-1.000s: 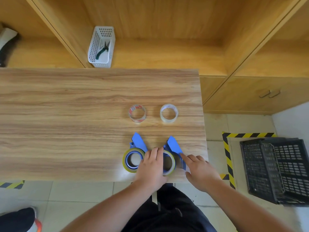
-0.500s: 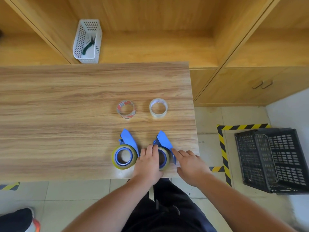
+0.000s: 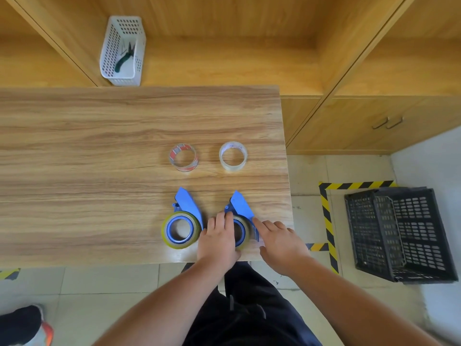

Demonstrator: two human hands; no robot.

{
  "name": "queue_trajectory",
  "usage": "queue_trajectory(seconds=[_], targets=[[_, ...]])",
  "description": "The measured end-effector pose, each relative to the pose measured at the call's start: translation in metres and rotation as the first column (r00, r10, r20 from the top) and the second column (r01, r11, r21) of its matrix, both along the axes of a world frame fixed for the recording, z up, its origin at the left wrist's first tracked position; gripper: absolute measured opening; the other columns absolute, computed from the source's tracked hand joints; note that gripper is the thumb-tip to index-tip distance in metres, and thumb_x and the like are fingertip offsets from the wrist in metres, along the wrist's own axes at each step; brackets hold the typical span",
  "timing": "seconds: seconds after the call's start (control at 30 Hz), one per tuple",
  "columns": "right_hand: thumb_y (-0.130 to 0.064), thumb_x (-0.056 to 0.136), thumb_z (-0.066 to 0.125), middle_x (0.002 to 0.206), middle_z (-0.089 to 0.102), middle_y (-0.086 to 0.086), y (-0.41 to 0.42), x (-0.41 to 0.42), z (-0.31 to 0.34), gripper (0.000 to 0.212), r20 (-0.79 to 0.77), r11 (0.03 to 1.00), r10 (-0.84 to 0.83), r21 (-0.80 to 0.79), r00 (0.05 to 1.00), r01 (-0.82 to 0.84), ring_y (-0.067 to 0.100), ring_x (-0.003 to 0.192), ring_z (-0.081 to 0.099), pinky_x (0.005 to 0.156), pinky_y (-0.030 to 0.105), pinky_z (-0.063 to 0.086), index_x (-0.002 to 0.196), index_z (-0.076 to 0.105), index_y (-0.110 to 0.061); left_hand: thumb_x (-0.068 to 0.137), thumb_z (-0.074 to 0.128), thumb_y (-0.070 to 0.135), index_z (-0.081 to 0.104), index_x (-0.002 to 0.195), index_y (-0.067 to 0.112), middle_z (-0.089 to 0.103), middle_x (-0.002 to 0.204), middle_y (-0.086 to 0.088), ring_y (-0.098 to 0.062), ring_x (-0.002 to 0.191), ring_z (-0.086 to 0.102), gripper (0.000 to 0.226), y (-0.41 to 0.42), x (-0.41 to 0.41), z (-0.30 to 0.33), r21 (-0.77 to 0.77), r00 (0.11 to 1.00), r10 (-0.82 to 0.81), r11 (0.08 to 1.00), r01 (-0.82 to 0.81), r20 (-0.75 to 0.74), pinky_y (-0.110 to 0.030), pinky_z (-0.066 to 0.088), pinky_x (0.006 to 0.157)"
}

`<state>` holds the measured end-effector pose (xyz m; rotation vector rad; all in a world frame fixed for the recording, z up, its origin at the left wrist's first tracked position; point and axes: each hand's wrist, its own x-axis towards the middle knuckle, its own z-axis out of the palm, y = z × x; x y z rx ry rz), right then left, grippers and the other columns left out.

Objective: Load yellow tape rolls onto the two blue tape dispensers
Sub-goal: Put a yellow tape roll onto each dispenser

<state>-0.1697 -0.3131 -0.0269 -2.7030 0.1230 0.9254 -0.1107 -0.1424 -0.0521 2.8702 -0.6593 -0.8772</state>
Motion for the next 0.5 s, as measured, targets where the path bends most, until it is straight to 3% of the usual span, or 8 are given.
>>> queue_trajectory(seconds=[0.13, 0.27, 0.37, 0.5], targets=[[-0.029, 0.095, 0.049, 0.151, 0.040, -0.001, 0.002, 0.004, 0.004, 0.070, 0.020, 1.000, -0.016, -0.018, 1.000, 0.016, 0.027, 0.132, 0.040, 0.107, 0.041, 0.040, 0.156, 0.016, -0.027, 0.082, 0.074, 0.054, 0.008, 0.161, 0.017, 0.018, 0.163, -0.004, -0.026, 0.145, 0.028, 0.110, 0.007, 0.000, 0.010, -0.061, 0.999, -0.038, 0.997, 0.040, 0.031, -0.039, 0.039, 0.115], [-0.028, 0.094, 0.047, 0.147, 0.040, 0.000, 0.013, 0.017, 0.014, 0.063, 0.095, 0.998, -0.051, -0.019, 0.994, 0.053, 0.025, 0.130, 0.039, 0.108, 0.038, 0.039, 0.153, 0.024, -0.025, 0.085, 0.064, 0.060, 0.015, 0.160, 0.025, 0.021, 0.162, 0.000, -0.024, 0.145, 0.029, 0.096, 0.031, 0.003, 0.024, -0.125, 0.994, -0.032, 0.991, 0.045, 0.100, -0.040, 0.037, 0.114], [-0.028, 0.096, 0.047, 0.147, 0.040, 0.001, 0.030, 0.037, 0.022, 0.058, 0.130, 0.998, -0.056, 0.000, 0.990, 0.057, 0.025, 0.131, 0.037, 0.108, 0.037, 0.038, 0.151, 0.027, -0.023, 0.086, 0.056, 0.061, 0.028, 0.157, 0.027, 0.031, 0.159, 0.001, -0.025, 0.141, 0.038, 0.084, 0.062, 0.014, 0.027, -0.132, 0.990, 0.044, 0.991, -0.025, 0.137, -0.042, 0.041, 0.110], [-0.028, 0.098, 0.042, 0.146, 0.043, 0.003, 0.066, 0.066, 0.026, 0.058, 0.094, 0.994, -0.085, 0.081, 0.992, 0.078, 0.026, 0.134, 0.038, 0.104, 0.039, 0.043, 0.153, 0.026, -0.020, 0.083, 0.062, 0.051, 0.042, 0.151, 0.024, 0.048, 0.149, -0.002, -0.027, 0.128, 0.053, 0.076, 0.106, 0.033, 0.022, -0.117, 0.963, 0.207, 0.975, -0.188, 0.171, -0.043, 0.052, 0.094]])
